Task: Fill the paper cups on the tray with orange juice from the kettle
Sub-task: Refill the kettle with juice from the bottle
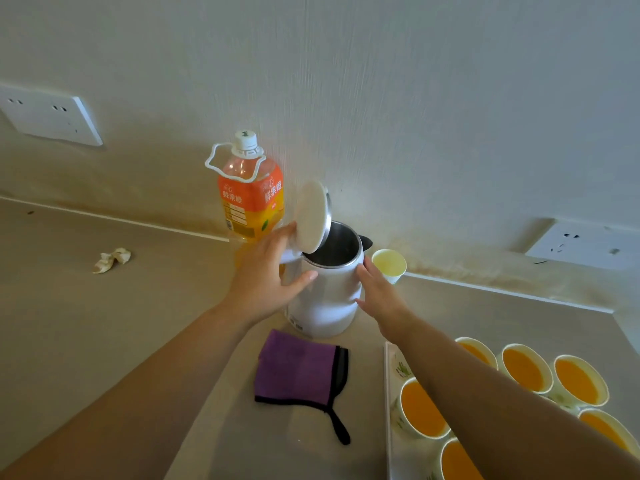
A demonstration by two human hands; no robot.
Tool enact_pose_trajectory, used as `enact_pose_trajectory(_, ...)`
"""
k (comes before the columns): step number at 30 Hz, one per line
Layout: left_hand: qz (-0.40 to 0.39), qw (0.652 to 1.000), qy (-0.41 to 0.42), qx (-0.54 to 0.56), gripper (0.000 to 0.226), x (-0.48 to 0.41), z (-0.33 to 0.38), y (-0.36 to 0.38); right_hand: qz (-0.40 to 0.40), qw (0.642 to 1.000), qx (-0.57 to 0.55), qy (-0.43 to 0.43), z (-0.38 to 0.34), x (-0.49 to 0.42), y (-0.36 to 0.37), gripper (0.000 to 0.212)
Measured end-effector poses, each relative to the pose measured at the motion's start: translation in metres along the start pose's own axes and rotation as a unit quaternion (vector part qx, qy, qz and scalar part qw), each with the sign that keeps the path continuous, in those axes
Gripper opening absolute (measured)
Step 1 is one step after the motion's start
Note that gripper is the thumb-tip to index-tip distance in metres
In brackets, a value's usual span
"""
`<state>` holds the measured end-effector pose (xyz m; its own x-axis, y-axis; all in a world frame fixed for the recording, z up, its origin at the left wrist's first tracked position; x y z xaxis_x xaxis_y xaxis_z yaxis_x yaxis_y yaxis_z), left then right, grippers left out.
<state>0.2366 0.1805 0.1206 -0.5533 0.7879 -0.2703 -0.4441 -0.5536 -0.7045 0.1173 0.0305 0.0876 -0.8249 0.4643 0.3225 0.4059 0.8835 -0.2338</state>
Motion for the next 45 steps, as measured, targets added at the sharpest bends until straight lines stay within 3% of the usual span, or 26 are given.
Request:
enact_pose_trajectory(3, 0.034, 0.987, -0.079, 0.138, 0.058, 0.005, -0.009, -0.013, 0.033, 0.999, 0.009, 0.024, -0.014, 0.008, -0.010, 0.035)
enact_pose_trajectory(5, 0.101, 0.975, -0.128, 0.152, 0.058, 0.000, -0.019, -0.026, 0.113, 0.993, -0.009, 0.018, -0.029, 0.014, -0.023, 0.038)
enact_pose_trajectory(7, 0.161, 0.957, -0.179, 0.160, 0.061, -0.014, -0.027, -0.041, 0.170, 0.984, 0.042, -0.024, -0.058, 0.018, -0.032, 0.034)
enact_pose_trajectory(12, 0.200, 0.934, -0.238, 0.175, 0.092, -0.057, -0.046, -0.067, 0.130, 0.961, 0.165, -0.180, -0.153, 0.010, -0.014, 0.021)
enact_pose_trajectory(15, 0.187, 0.947, -0.218, 0.144, 0.066, -0.076, -0.045, -0.070, 0.077, 0.920, 0.304, -0.236, -0.189, -0.012, 0.017, 0.034)
enact_pose_trajectory(18, 0.166, 0.956, -0.208, 0.127, 0.084, -0.089, -0.061, -0.067, 0.060, 0.844, 0.466, -0.258, -0.212, -0.036, 0.042, 0.049)
enact_pose_trajectory(20, 0.157, 0.957, -0.210, 0.124, 0.089, -0.093, -0.077, -0.062, 0.051, 0.817, 0.514, -0.255, -0.225, -0.049, 0.053, 0.055)
enact_pose_trajectory(25, 0.186, 0.948, -0.222, 0.130, 0.087, -0.087, -0.081, -0.062, -0.007, 0.795, 0.558, -0.235, -0.236, -0.074, 0.078, 0.046)
enact_pose_trajectory(29, 0.207, 0.947, -0.213, 0.125, 0.086, -0.062, -0.078, -0.072, 0.031, 0.805, 0.522, -0.280, -0.231, -0.068, 0.093, 0.039)
enact_pose_trajectory(33, 0.201, 0.952, -0.198, 0.117, 0.092, -0.025, -0.070, -0.077, 0.061, 0.810, 0.507, -0.289, -0.227, -0.050, 0.107, 0.048)
enact_pose_trajectory(45, 0.269, 0.933, -0.210, 0.110, 0.076, 0.096, -0.027, -0.071, 0.055, 0.693, 0.651, -0.305, -0.204, 0.037, 0.142, 0.064)
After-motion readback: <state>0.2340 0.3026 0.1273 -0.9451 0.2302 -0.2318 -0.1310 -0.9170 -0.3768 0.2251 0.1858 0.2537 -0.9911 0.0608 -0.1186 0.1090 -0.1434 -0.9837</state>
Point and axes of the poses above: each hand's wrist, its own x-axis away from the middle knuckle, its own y-axis out of the palm, z = x × y, the point moved 3 cm from there along -x, towards the middle knuckle, and after that the axes turned 6 degrees about -z, right-handed, at the moved point
